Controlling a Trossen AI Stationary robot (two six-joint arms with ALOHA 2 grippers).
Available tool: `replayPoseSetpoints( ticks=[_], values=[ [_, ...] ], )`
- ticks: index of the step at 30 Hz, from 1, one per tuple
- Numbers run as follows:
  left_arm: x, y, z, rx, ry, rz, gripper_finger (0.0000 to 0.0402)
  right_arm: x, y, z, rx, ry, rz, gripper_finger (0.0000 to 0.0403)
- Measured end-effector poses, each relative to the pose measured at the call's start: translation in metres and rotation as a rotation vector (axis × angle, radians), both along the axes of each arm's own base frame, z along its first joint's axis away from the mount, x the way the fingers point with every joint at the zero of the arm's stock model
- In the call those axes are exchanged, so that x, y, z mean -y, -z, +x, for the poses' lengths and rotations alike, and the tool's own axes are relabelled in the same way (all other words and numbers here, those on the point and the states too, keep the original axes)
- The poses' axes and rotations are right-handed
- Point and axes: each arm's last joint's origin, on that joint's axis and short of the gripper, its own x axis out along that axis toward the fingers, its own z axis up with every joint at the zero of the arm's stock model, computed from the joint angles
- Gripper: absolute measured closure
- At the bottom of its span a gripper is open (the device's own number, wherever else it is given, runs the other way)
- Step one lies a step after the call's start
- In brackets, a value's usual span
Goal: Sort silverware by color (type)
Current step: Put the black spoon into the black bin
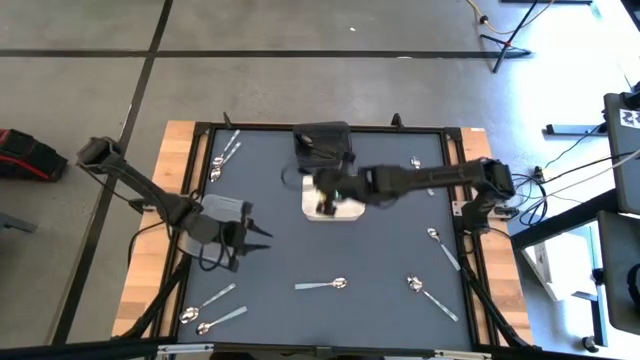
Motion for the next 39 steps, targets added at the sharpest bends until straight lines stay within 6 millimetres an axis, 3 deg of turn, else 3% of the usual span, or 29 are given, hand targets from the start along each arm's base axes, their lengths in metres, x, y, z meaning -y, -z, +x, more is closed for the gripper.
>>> replayPoseSetpoints(
  ticks=[7, 14, 18, 29, 39],
  values=[
    [-0.012, 0.01, 0.004, -0.026, -0.07, 0.014, 0.0276, 0.07, -0.008, 0.006, 0.079, 0.085, -0.09, 0.0398],
    [-0.015, 0.012, 0.007, -0.036, -0.115, -0.043, 0.0276, 0.111, 0.006, 0.016, 0.168, -0.014, -0.147, 0.0398],
    [-0.015, 0.01, 0.007, -0.016, -0.131, -0.097, 0.0276, 0.133, 0.021, 0.017, 0.121, -0.033, -0.155, 0.0398],
    [-0.012, 0.014, 0.023, 0.058, -0.198, -0.151, 0.0276, 0.173, 0.061, 0.012, -0.036, -0.093, -0.113, 0.0397],
    [-0.021, 0.022, 0.042, 0.095, -0.275, -0.139, 0.0276, 0.198, 0.089, 0.007, -0.092, 0.005, -0.037, 0.0385]
  ],
)
